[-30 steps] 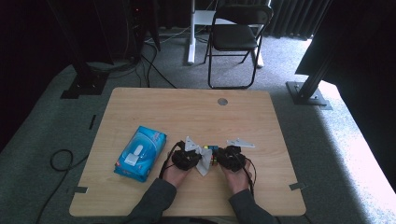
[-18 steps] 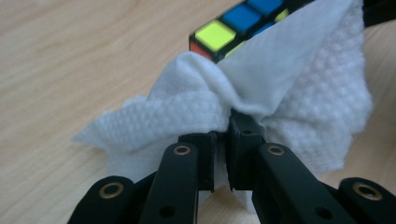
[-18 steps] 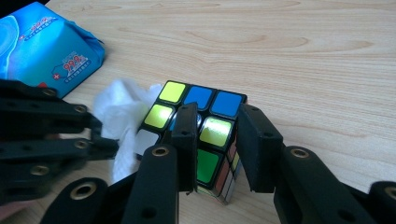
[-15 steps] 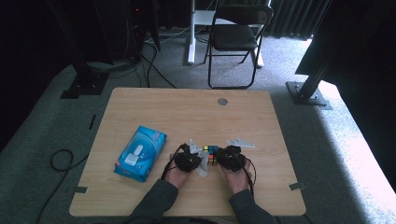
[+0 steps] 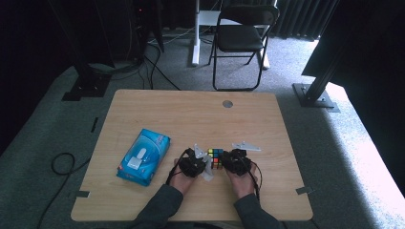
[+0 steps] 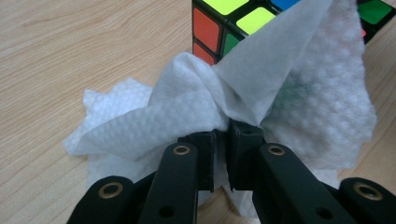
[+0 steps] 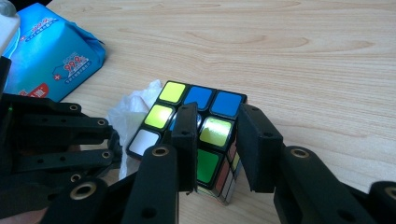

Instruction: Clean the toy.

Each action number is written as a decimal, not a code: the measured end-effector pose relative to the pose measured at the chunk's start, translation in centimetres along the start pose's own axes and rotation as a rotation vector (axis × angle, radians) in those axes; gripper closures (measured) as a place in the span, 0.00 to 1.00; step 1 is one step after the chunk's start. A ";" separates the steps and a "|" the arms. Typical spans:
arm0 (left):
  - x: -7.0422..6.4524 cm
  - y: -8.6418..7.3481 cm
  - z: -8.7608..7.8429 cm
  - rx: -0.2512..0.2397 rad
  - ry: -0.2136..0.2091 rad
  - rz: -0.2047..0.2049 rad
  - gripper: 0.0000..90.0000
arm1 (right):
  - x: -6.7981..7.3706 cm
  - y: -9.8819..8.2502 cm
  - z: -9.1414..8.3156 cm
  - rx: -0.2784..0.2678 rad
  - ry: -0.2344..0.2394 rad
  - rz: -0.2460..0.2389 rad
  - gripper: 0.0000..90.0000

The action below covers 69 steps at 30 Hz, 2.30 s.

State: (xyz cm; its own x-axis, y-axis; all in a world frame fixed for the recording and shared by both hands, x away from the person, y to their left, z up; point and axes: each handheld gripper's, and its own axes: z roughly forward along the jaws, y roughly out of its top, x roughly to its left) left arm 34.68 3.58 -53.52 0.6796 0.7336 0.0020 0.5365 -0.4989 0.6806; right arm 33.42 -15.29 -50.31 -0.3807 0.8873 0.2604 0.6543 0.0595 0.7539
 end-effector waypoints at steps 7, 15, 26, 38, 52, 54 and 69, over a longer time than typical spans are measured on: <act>0.2 0.0 0.0 -0.001 -0.009 -0.003 0.91 | -0.1 0.0 0.0 0.001 0.005 0.000 0.77; 0.5 -0.1 -0.1 -0.004 -0.021 0.007 0.89 | -0.2 0.1 0.0 0.003 0.010 0.002 0.77; 1.9 -0.6 -0.6 -0.005 0.030 -0.012 0.91 | -0.2 0.1 0.0 0.006 0.013 0.009 0.77; 3.5 -1.5 -1.2 -0.020 0.054 -0.064 0.91 | -0.4 0.2 0.1 0.013 0.012 0.029 0.72; 3.6 -1.6 -1.2 -0.023 0.048 -0.066 0.91 | -1.4 0.1 0.2 0.021 0.087 0.130 0.78; 3.6 -1.6 -1.2 -0.022 0.048 -0.065 0.91 | -1.5 0.1 0.2 0.019 0.089 0.135 0.78; 3.6 -1.6 -1.2 -0.018 0.050 -0.058 0.91 | -3.4 0.3 -0.7 0.007 0.075 0.223 0.81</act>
State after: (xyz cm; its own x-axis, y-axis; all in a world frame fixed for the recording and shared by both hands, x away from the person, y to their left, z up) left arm 35.68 7.60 -53.69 0.6211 0.7838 -0.0016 0.5651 -0.4464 0.6938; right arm 34.48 -18.64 -50.60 -0.2735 0.8427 0.4638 0.7318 -0.1307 0.6689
